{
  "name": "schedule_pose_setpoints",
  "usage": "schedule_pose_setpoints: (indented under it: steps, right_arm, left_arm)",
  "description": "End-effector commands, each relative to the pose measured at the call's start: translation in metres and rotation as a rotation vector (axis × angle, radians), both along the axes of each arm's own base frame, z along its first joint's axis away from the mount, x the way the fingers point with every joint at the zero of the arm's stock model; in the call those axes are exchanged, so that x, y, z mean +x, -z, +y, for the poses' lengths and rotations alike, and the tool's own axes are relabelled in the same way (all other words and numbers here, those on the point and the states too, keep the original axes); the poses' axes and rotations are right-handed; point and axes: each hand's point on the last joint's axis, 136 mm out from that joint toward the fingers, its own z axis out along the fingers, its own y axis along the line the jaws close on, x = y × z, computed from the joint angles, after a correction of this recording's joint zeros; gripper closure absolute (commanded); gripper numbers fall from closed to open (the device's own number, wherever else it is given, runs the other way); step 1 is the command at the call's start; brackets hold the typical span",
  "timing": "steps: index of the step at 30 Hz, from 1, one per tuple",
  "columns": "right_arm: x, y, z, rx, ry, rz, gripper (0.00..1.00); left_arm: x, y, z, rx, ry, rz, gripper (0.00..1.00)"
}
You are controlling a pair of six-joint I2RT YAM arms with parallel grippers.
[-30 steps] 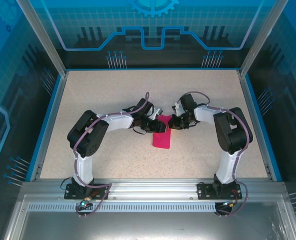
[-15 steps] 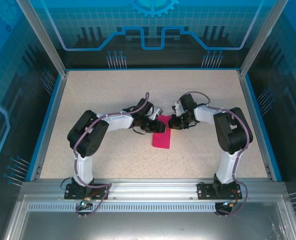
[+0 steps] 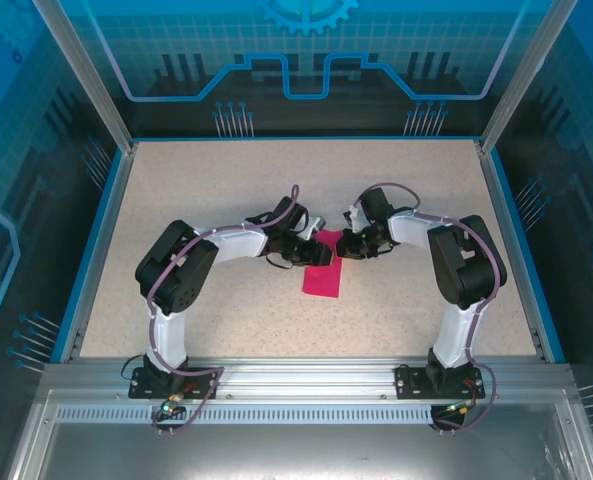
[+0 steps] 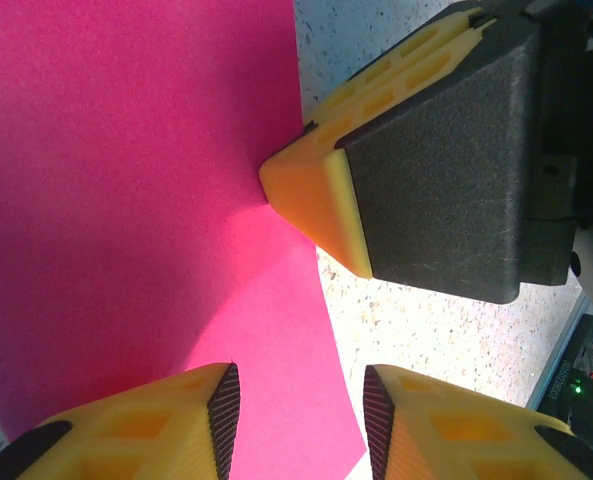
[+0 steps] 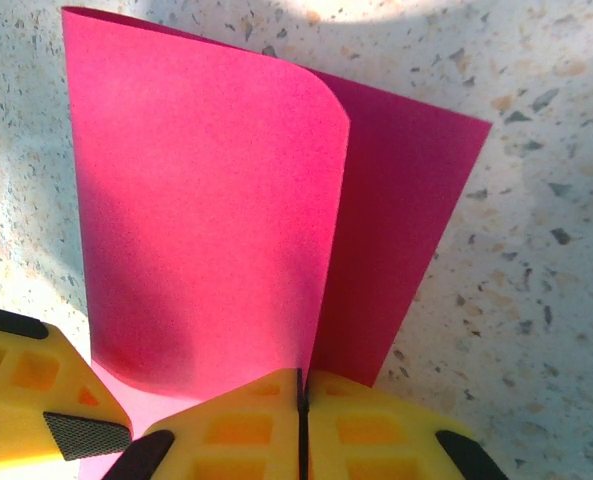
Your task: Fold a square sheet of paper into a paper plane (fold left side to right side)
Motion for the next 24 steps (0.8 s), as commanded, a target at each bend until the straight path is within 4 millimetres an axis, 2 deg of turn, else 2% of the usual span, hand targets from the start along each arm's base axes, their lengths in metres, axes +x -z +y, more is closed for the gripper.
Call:
schedule_pose_setpoints:
  steps: [1, 15, 24]
  right_arm:
    - [-0.01, -0.004, 0.005, 0.007, -0.017, 0.014, 0.91]
    - [-0.009, 0.005, 0.004, -0.008, -0.015, 0.026, 0.91]
    - [-0.006, 0.005, 0.003, -0.024, -0.02, 0.025, 0.91]
  left_arm:
    - [0.006, -0.001, -0.001, 0.01, -0.02, 0.009, 0.59]
    - [0.004, 0.009, -0.001, 0.024, -0.018, 0.028, 0.59]
    - [0.004, 0.008, -0.002, 0.028, -0.015, 0.028, 0.59]
